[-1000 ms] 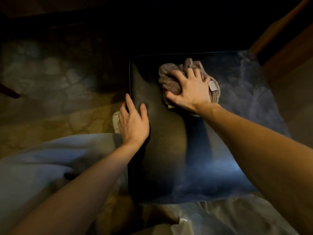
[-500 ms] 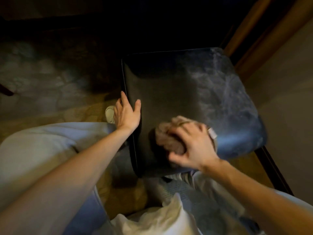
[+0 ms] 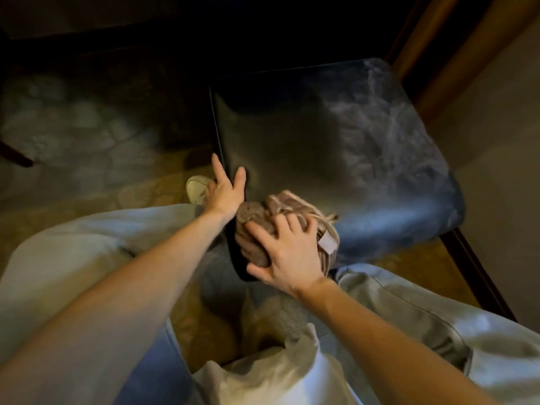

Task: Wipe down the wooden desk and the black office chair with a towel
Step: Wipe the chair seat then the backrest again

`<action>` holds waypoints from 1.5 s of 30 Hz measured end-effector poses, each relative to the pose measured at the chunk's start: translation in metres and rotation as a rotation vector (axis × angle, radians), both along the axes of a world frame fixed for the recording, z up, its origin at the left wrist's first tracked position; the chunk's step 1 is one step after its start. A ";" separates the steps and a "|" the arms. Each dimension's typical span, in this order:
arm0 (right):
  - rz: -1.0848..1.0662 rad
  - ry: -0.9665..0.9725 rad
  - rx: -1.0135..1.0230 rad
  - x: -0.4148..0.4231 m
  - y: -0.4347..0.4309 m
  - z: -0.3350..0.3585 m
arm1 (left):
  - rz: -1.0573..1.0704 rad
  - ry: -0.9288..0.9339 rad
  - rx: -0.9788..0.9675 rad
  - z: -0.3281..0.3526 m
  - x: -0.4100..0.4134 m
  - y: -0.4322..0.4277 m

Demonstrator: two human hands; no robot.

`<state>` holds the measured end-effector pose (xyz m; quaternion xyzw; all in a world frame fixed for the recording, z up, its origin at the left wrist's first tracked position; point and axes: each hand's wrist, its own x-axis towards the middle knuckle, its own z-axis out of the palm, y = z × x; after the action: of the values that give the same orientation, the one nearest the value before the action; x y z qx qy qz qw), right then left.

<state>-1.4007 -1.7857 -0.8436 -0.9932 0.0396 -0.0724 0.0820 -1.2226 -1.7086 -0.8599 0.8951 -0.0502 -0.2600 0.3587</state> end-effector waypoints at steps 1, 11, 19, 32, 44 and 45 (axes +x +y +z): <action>0.140 0.005 -0.048 0.006 -0.012 0.002 | -0.016 0.006 0.006 0.001 0.012 -0.001; -0.406 0.075 -0.064 0.026 -0.111 0.021 | 0.064 0.227 -0.324 -0.007 0.012 0.009; -0.051 -0.038 -0.056 0.051 0.008 -0.030 | -0.013 0.324 -0.292 -0.007 0.061 -0.006; 0.364 -0.016 -0.258 0.108 -0.008 -0.006 | -0.182 0.313 -0.262 -0.013 0.093 0.010; 0.555 0.124 -0.499 0.016 -0.069 -0.002 | -0.277 0.245 -0.209 -0.018 0.090 0.011; 0.559 0.111 -0.492 0.019 -0.066 0.005 | -0.272 0.242 -0.210 -0.017 0.089 0.010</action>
<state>-1.3819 -1.8514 -0.8387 -0.9581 -0.2471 -0.0006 -0.1446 -1.1337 -1.6984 -0.8774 0.8001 -0.1540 -0.4048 0.4151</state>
